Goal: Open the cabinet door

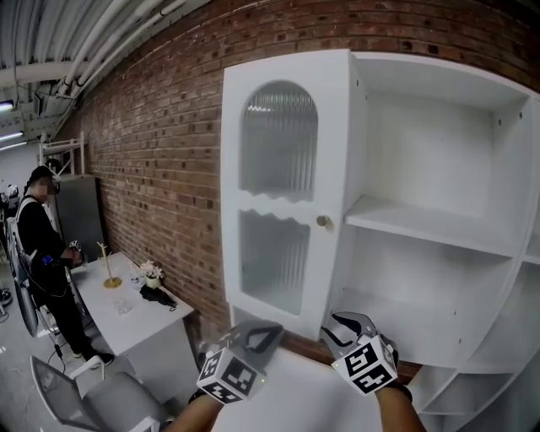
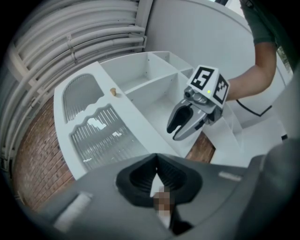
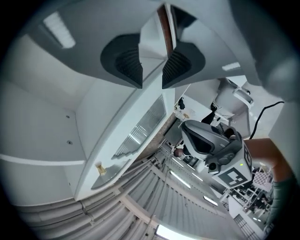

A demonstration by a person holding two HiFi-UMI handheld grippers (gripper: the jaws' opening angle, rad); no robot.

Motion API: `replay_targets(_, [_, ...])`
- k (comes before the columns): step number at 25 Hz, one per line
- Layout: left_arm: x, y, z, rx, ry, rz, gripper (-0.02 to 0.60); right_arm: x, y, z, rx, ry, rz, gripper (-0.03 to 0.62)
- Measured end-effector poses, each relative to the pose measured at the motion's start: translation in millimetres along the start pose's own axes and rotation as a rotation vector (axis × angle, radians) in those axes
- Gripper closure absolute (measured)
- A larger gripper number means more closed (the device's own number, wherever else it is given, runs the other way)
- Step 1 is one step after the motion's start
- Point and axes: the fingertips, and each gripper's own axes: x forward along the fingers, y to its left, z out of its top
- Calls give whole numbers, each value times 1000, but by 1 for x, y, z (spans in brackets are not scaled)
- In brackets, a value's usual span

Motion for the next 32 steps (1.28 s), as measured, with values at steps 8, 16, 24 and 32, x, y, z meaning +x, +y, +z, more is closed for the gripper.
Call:
replay_targets(8, [-1,13,-17,-20,20,22,580,29,1,-16,106,50,29,418])
replay_targets(16, [-16,8,-8,-34,29,76,580,3,19,-3,6,40,77,468])
replay_targets(24, [-49,18,-28,-67,73,129,580,-8,71,28,-137,28,197,454])
replay_targets(32, [-103,30,-43,-77,128,201,580,-11,127,69,-166,-72,326,450])
